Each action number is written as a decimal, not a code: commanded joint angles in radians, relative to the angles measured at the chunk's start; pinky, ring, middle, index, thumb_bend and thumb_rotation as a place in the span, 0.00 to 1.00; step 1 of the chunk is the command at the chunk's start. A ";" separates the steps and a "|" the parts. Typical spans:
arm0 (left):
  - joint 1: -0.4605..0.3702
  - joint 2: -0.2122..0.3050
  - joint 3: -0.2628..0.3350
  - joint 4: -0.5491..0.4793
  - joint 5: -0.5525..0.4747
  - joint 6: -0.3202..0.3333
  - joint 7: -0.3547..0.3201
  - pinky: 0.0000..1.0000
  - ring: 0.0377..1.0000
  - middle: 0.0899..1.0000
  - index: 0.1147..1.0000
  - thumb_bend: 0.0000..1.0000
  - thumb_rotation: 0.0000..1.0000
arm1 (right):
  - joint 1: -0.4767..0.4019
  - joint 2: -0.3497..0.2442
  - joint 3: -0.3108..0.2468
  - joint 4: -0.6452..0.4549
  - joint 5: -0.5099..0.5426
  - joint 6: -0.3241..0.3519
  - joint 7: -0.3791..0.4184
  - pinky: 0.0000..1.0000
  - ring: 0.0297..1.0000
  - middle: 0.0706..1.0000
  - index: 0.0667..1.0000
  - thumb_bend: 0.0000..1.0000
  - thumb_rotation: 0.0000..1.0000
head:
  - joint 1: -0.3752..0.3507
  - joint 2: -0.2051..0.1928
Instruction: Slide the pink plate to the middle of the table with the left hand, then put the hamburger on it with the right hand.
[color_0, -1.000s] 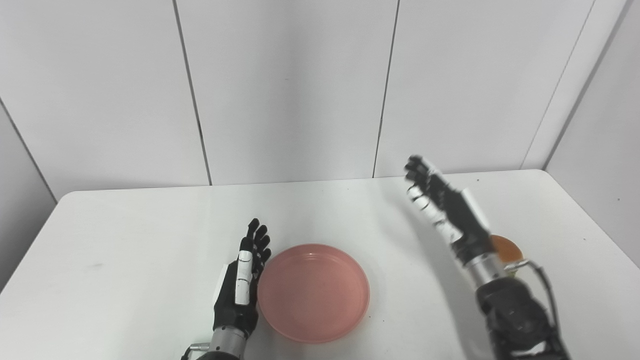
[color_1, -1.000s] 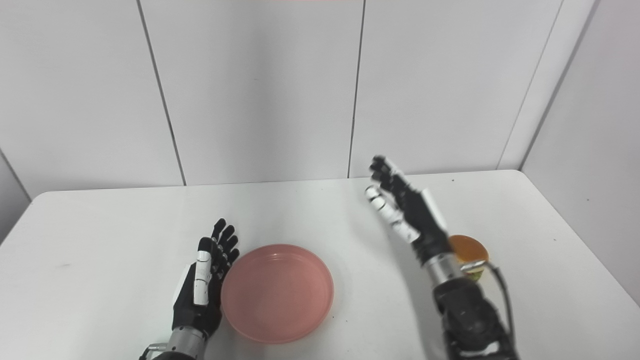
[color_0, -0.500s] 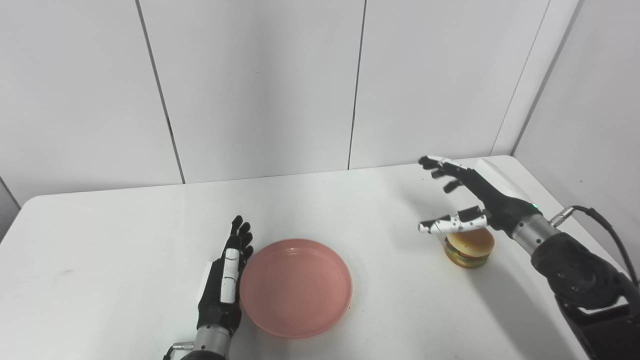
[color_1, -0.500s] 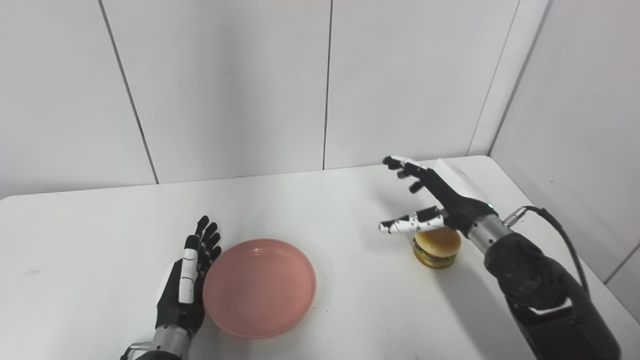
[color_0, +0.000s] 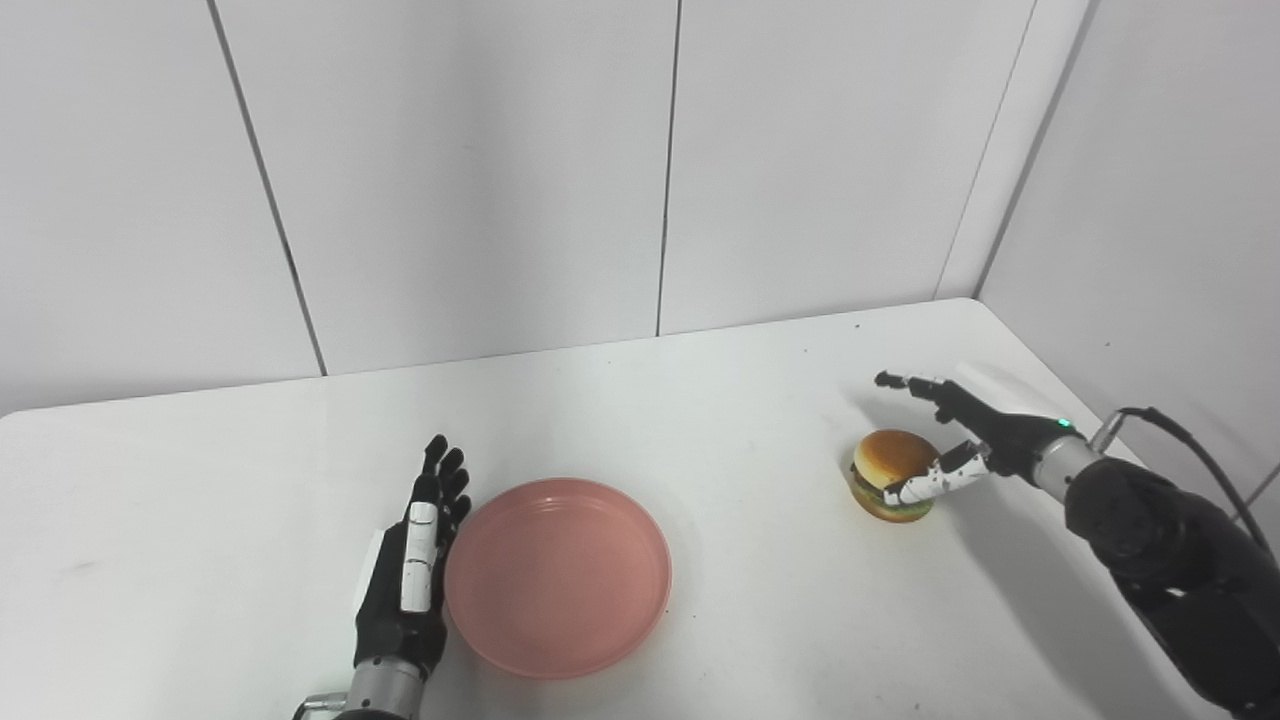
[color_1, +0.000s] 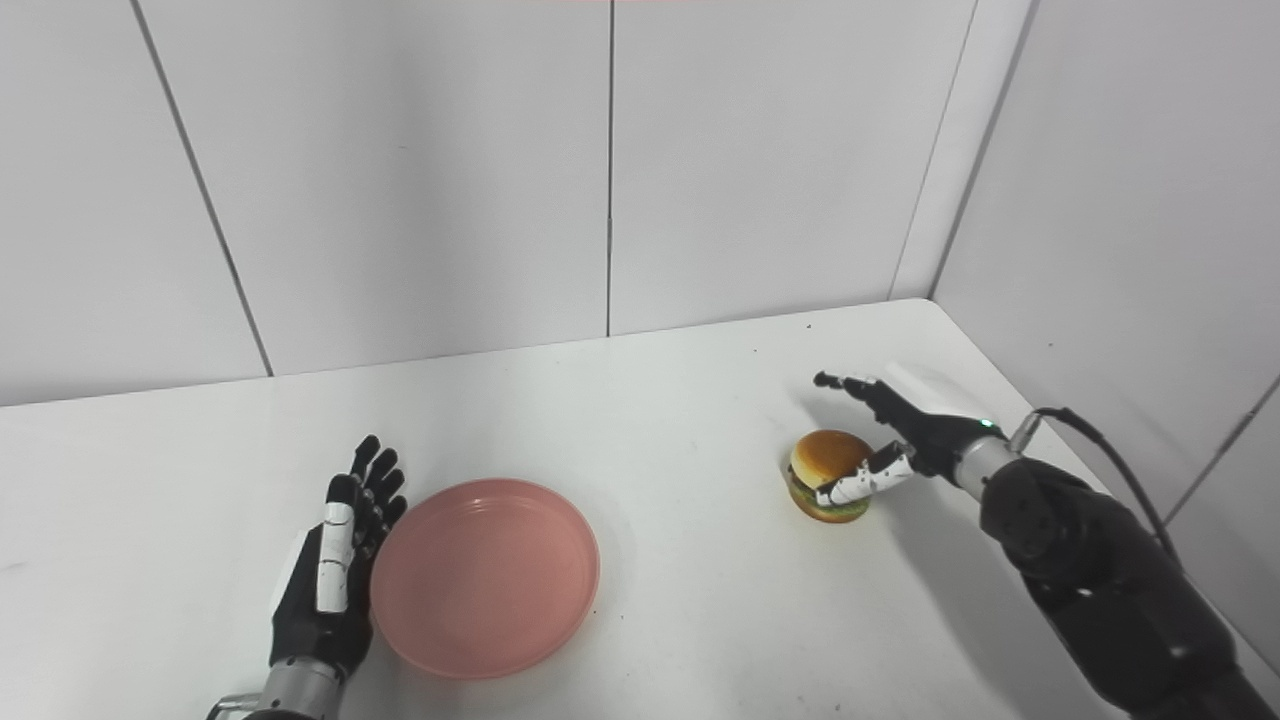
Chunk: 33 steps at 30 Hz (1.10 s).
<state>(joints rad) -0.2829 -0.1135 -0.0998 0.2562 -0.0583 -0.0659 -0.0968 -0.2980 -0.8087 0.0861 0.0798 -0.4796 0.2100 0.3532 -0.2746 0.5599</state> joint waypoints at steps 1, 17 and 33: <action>0.024 0.016 0.005 0.019 -0.004 -0.005 -0.010 1.00 1.00 1.00 1.00 0.73 1.00 | -0.046 -0.027 -0.005 0.000 -0.029 -0.044 -0.037 0.92 0.94 0.93 0.91 1.00 0.39 | 0.003 0.002; 0.031 0.002 0.005 0.008 -0.007 0.003 -0.006 1.00 1.00 1.00 1.00 0.73 1.00 | -0.043 0.059 -0.024 0.162 0.035 -0.210 -0.149 0.62 0.65 0.69 0.72 0.82 0.19 | 0.020 0.007; 0.036 -0.039 0.009 0.019 -0.004 0.002 0.023 1.00 1.00 1.00 1.00 0.74 1.00 | -0.037 0.139 -0.126 0.111 0.055 -0.339 -0.355 0.40 0.44 0.43 0.47 0.53 0.00 | 0.081 0.005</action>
<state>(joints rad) -0.2808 -0.1327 -0.0906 0.2555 -0.0604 -0.0669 -0.0835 -0.3065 -0.6553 -0.0109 0.2431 -0.4330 -0.0910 0.0373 -0.2025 0.5645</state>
